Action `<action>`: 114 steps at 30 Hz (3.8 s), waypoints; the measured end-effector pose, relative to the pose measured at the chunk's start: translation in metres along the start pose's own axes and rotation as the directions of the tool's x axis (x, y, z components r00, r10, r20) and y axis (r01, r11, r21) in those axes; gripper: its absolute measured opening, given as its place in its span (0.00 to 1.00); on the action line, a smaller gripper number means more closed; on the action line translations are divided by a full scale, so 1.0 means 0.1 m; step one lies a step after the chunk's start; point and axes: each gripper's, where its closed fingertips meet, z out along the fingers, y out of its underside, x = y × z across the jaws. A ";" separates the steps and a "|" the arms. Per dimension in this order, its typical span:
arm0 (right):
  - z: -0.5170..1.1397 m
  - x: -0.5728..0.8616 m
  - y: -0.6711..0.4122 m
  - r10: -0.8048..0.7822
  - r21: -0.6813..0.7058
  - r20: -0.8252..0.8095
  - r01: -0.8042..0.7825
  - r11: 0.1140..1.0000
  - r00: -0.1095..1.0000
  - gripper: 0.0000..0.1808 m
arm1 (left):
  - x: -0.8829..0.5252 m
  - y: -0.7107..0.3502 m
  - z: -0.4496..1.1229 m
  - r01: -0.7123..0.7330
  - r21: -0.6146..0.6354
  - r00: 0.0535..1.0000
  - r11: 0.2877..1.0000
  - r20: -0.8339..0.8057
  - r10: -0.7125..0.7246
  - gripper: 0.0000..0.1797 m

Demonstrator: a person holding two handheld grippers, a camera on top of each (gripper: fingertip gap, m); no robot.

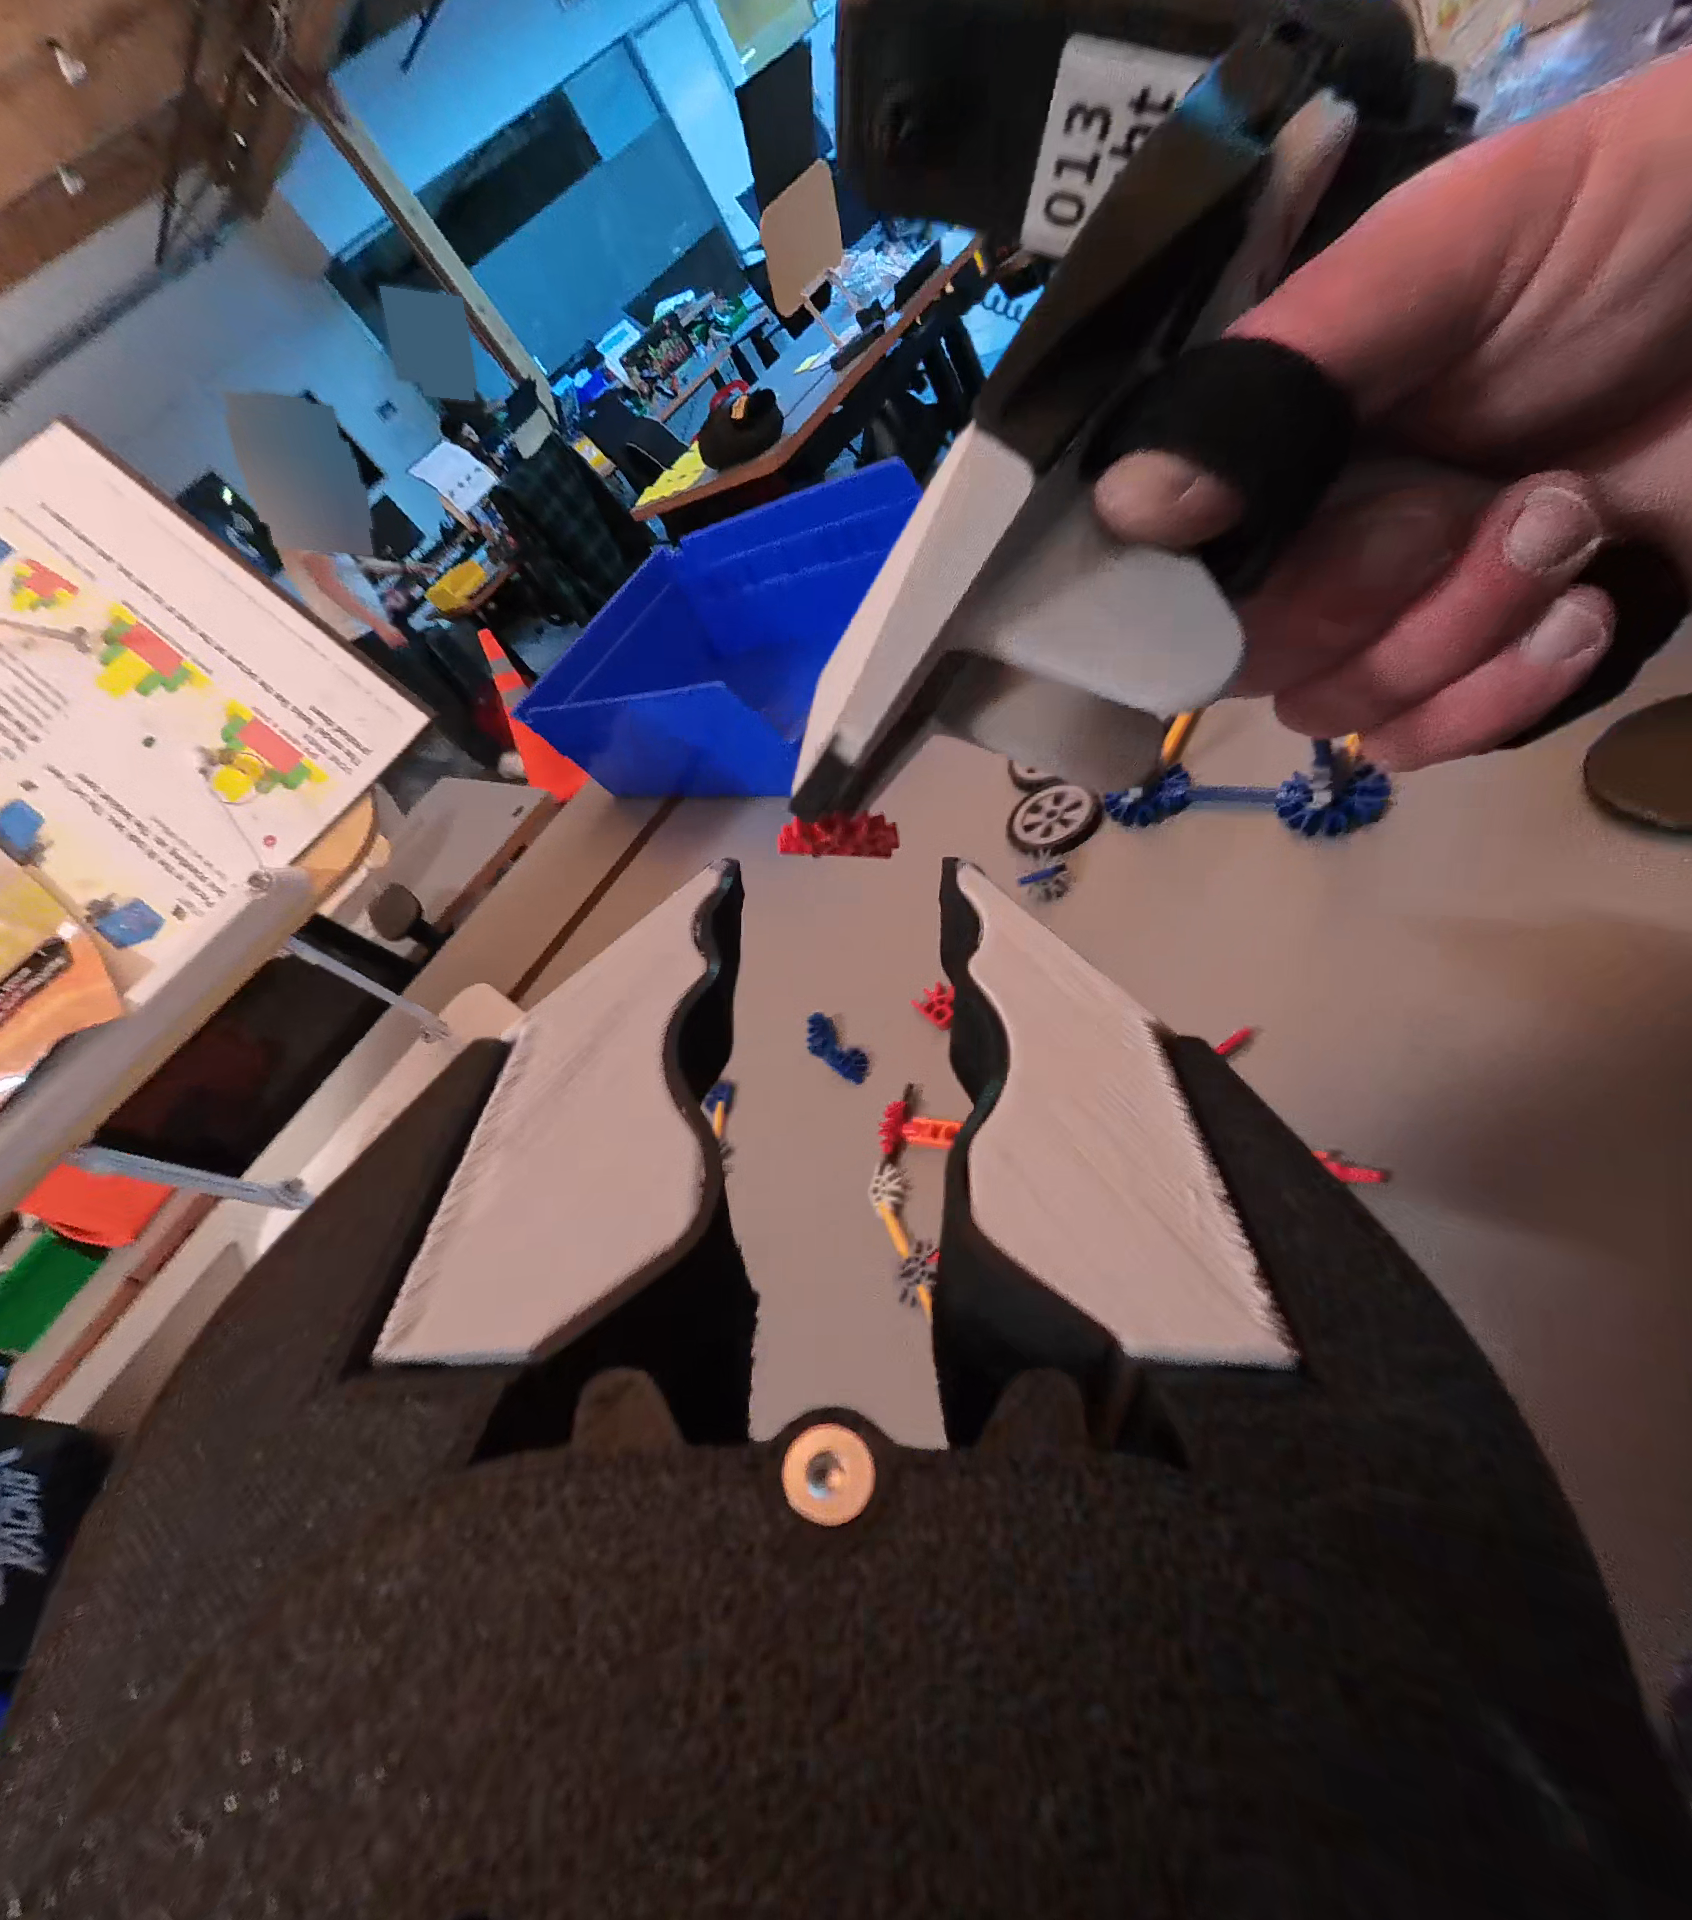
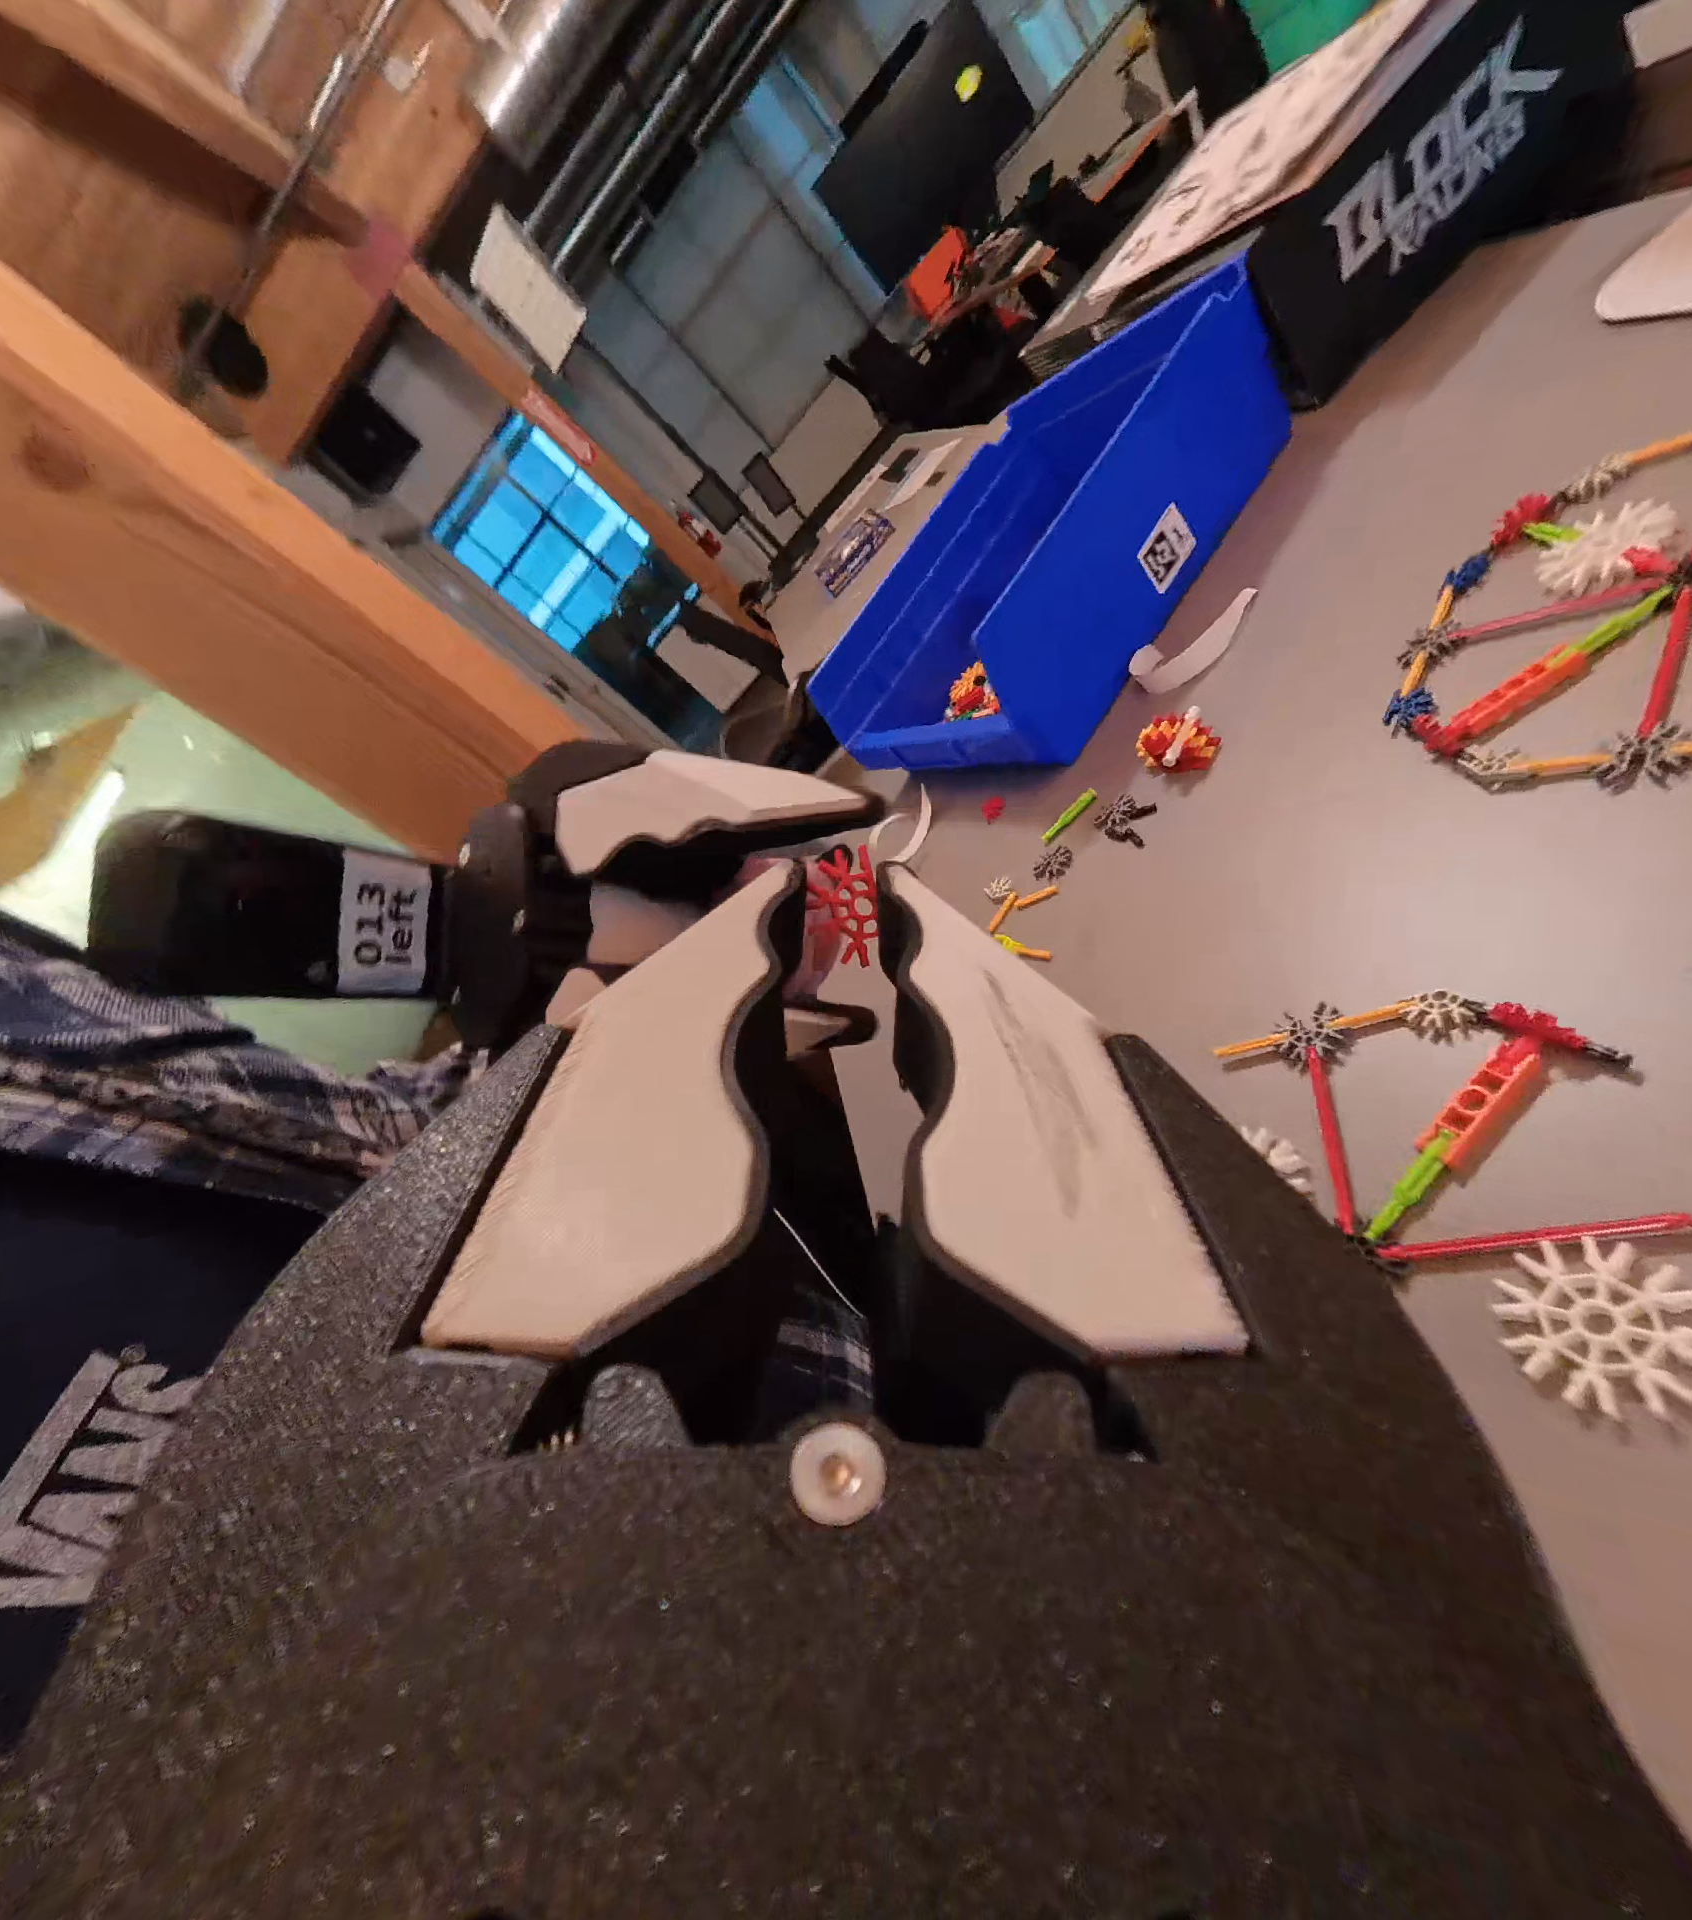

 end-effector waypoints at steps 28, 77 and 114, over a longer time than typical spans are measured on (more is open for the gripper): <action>0.43 0.60 0.44 -0.096 -0.170 -0.224 0.058 0.984 0.970 0.18 | -0.09 0.99 -0.11 0.155 -0.121 0.956 0.980 -0.230 -0.180 0.12; 0.48 1.15 1.10 -0.592 -0.614 0.036 0.486 0.623 0.805 0.17 | 0.42 1.58 -0.07 0.288 -0.363 0.813 0.886 -0.397 -0.426 0.12; 0.50 1.30 1.23 -0.653 -0.688 0.011 0.480 0.544 0.757 0.17 | 0.58 1.75 0.06 0.211 -0.519 0.833 0.828 -0.347 -0.430 0.12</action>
